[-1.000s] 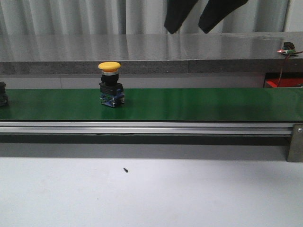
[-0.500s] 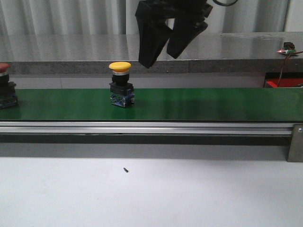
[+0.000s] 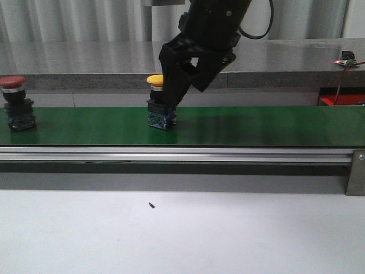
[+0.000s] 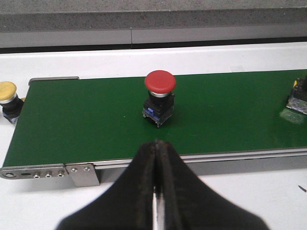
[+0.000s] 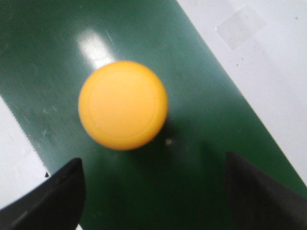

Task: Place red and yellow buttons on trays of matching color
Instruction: 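Lower the right gripper onto the yellow button and grasp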

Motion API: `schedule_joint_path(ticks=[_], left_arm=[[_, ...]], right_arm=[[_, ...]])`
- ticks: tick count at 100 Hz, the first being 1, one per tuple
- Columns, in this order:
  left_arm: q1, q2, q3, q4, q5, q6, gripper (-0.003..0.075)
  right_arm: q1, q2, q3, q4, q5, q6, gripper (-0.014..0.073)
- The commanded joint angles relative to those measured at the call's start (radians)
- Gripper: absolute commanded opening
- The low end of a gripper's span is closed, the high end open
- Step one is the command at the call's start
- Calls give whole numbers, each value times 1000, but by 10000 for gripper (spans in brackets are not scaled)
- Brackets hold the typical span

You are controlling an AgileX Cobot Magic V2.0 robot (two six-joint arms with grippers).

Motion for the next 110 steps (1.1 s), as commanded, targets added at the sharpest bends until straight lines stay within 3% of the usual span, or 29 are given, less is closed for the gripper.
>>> schedule_joint_path(ticks=[1, 47, 83, 110], left_arm=[[-5, -6, -28, -28, -62, 0, -20], [-5, -6, -28, -28, -62, 0, -20], [-5, -6, -28, -28, -62, 0, -20], [-5, -6, -28, -28, -62, 0, -20]], right_arm=[[-2, -52, -35, 19, -52, -15, 589], [-2, -52, -35, 26, -71, -15, 576], [-2, -52, -35, 26, -80, -14, 146], [-19, -85, -33, 26, -95, 39, 122]])
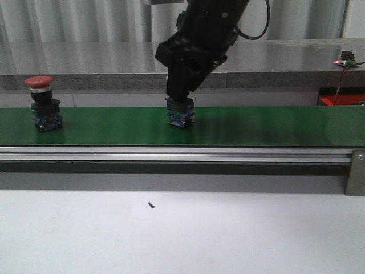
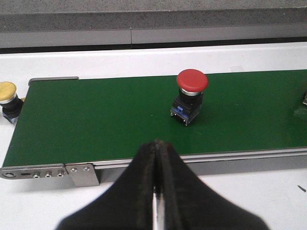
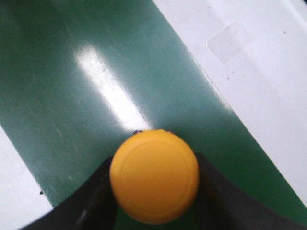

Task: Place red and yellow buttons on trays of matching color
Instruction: 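Lower the right gripper onto the yellow button and grasp, then carry the yellow button into the yellow tray and open the right gripper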

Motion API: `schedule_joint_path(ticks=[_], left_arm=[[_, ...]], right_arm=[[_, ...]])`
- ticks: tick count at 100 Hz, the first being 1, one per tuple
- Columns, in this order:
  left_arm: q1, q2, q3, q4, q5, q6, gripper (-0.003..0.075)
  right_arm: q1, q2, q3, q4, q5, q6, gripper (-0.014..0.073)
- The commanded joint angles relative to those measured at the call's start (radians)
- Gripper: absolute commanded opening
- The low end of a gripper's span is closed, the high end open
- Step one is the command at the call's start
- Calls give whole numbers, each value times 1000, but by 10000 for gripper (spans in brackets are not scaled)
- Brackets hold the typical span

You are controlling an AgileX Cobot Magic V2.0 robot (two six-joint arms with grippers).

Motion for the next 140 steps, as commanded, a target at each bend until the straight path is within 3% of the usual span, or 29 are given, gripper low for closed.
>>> schedule_joint_path(ticks=[1, 19, 61, 98, 140], left_arm=[[-5, -6, -28, -28, -62, 0, -20], [-5, -6, -28, -28, -62, 0, -20], [-5, -6, -28, -28, -62, 0, -20], [-5, -6, -28, -28, -62, 0, -20], [-5, -6, -28, -28, -62, 0, -20]], right_arm=[[-16, -87, -33, 19, -45, 30, 122], [-67, -152, 13, 19, -39, 85, 122], [-245, -456, 420, 19, -208, 113, 122], [-540, -644, 632, 19, -260, 142, 122], [-873, -660, 641, 19, -283, 147, 122]])
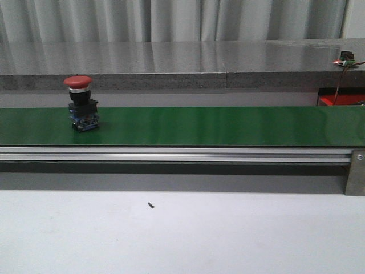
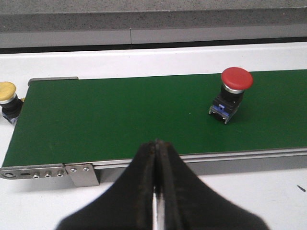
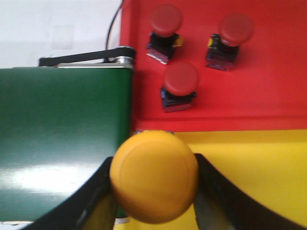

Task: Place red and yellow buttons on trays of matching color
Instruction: 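Carry the yellow button into the yellow tray and open the right gripper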

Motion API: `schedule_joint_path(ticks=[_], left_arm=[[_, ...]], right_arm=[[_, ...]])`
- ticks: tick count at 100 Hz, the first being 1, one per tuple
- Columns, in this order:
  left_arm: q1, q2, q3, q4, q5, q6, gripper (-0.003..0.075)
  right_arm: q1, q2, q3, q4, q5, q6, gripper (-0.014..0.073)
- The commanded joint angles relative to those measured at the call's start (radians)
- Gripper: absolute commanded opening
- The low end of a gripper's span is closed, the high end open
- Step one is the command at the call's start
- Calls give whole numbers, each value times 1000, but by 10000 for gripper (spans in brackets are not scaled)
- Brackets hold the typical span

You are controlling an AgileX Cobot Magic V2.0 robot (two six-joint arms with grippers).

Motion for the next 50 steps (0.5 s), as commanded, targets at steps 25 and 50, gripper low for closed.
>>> schedule_joint_path(ticks=[25, 50], left_arm=[[-5, -4, -28, -28, -62, 0, -20], [-5, -4, -28, -28, -62, 0, -20]], right_arm=[[-185, -24, 2, 15, -131, 29, 122], [-218, 68, 111, 17, -251, 95, 122]])
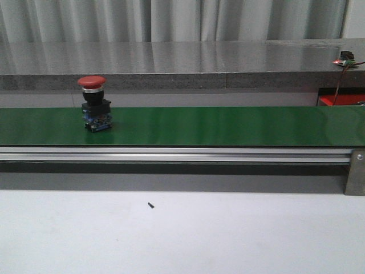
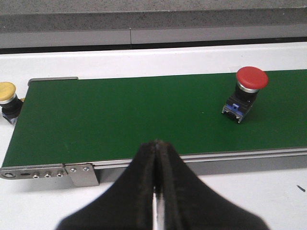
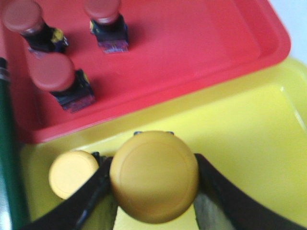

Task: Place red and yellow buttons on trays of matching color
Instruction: 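Carry the yellow button into the yellow tray and open the right gripper, then move the right gripper back above the red button on the belt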

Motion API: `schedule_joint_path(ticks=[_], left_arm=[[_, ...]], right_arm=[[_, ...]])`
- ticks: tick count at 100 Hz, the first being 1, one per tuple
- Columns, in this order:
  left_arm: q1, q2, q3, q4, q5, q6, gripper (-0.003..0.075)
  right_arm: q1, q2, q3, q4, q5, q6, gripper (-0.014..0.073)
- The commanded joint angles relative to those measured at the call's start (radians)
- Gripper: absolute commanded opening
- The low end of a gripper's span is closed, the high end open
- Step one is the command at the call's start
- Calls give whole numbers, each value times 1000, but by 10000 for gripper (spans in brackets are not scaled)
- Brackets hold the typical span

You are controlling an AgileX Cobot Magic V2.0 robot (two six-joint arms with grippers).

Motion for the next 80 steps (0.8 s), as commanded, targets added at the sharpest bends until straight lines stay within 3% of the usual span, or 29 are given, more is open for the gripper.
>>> schedule_joint_path(ticks=[1, 34, 61, 80], left_arm=[[-5, -4, -28, -28, -62, 0, -20], [-5, -4, -28, -28, -62, 0, -20], [-5, -4, -28, -28, -62, 0, -20], [-5, -4, -28, -28, -62, 0, -20]], right_arm=[[-7, 16, 12, 16, -114, 23, 122], [-7, 169, 28, 40, -233, 36, 122], [-7, 246, 28, 49, -242, 36, 134], [-7, 246, 28, 49, -238, 36, 358]])
